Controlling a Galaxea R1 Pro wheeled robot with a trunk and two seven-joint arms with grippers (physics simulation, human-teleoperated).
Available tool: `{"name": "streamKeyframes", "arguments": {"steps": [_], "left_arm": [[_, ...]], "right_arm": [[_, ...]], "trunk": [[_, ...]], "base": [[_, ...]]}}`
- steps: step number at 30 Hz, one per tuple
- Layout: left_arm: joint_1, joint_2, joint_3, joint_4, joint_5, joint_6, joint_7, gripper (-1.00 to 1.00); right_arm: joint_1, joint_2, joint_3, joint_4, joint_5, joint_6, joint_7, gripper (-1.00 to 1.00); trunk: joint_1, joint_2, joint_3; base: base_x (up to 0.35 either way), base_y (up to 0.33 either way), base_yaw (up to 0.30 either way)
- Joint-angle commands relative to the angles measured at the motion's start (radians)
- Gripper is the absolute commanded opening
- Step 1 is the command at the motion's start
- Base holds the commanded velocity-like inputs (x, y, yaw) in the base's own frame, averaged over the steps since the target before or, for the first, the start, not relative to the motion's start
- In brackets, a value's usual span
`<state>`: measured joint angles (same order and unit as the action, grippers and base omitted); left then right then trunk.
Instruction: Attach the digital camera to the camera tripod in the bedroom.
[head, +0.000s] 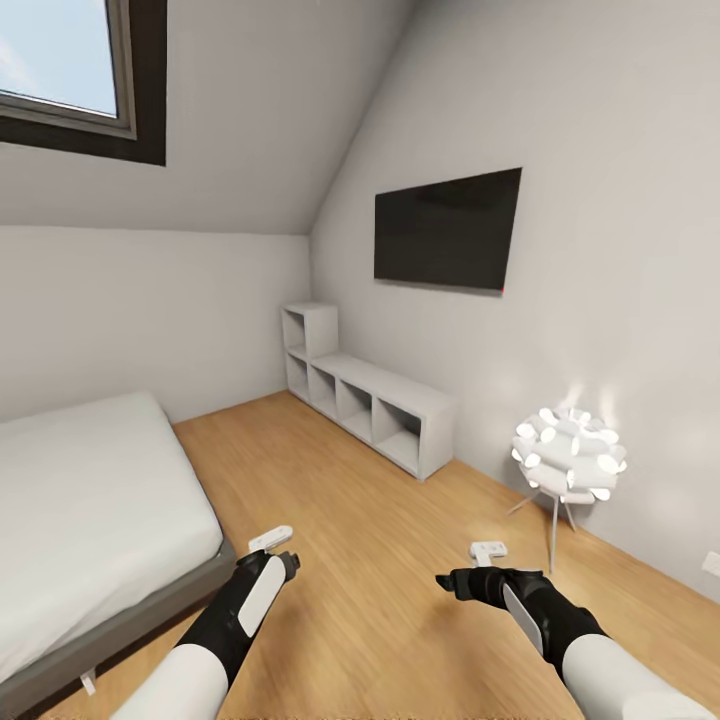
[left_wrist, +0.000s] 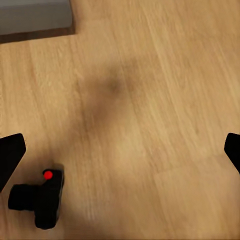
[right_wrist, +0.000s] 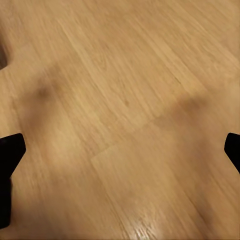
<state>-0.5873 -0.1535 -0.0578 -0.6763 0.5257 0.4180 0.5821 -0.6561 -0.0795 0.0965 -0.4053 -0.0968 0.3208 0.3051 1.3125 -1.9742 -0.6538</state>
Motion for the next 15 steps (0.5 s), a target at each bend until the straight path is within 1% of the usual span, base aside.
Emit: {"name": "streamKeyframes", "arguments": {"steps": [1, 15], "left_arm": [[0.000, 0.000, -0.005, -0.001, 0.007, 0.003, 0.009, 1.00], [0.000, 0.003, -0.001, -0.001, 0.004, 0.004, 0.015, 1.00]], "right_arm": [[0.000, -0.001, 0.007, -0.002, -0.010, 0.006, -0.001, 1.00], [0.000, 0.002, 0.008, 0.006, -0.011, 0.007, -0.009, 1.00]], "trunk": [[0.004, -0.008, -0.004], [0.057, -0.106, -0.048]], "base": [[0.000, 0.000, 0.000], [0.000, 0.000, 0.000]]}}
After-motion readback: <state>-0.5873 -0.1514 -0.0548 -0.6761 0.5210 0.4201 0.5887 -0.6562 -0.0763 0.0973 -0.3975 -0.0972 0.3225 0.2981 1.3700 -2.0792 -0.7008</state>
